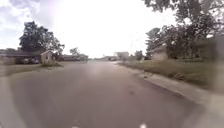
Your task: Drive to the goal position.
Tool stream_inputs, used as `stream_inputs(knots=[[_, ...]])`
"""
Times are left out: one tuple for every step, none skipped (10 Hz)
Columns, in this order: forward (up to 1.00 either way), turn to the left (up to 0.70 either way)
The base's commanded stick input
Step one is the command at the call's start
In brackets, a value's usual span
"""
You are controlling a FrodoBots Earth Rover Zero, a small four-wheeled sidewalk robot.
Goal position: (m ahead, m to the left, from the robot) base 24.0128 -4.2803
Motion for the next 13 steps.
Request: stream_inputs(knots=[[1.00, 0.00], [1.00, 0.00], [1.00, 0.00], [1.00, -0.03], [1.00, -0.14], [1.00, -0.38], [1.00, -0.40], [1.00, -0.40], [1.00, -0.20], [1.00, 0.00], [1.00, 0.00], [1.00, 0.00], [1.00, 0.00]])
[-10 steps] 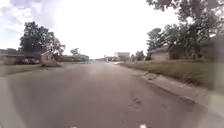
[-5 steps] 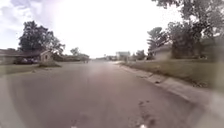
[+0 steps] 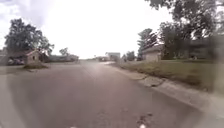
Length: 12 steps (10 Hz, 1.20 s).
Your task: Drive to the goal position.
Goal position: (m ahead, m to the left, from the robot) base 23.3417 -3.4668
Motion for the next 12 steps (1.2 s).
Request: stream_inputs(knots=[[1.00, 0.00], [1.00, 0.00], [1.00, 0.00], [1.00, 0.00], [1.00, 0.00], [1.00, 0.00], [1.00, 0.00], [1.00, 0.00], [1.00, 0.00], [1.00, 0.00], [1.00, 0.00], [1.00, 0.00]])
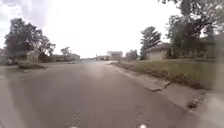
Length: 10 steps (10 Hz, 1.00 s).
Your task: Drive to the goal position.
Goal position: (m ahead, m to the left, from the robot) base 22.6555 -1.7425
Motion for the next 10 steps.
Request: stream_inputs(knots=[[1.00, 0.00], [1.00, 0.00], [1.00, 0.01], [1.00, 0.02], [1.00, 0.09], [1.00, 0.19], [1.00, 0.40], [1.00, 0.40], [1.00, 0.40], [1.00, 0.27]])
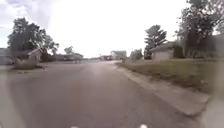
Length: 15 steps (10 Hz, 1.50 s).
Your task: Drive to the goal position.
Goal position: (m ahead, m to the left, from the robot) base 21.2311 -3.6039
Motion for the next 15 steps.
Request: stream_inputs(knots=[[1.00, 0.04], [1.00, 0.00], [1.00, 0.00], [1.00, 0.00], [1.00, 0.00], [1.00, 0.00], [1.00, 0.00], [1.00, 0.00], [1.00, 0.00], [1.00, 0.00], [1.00, 0.00], [1.00, 0.00], [1.00, 0.00], [1.00, 0.00], [1.00, -0.31]])
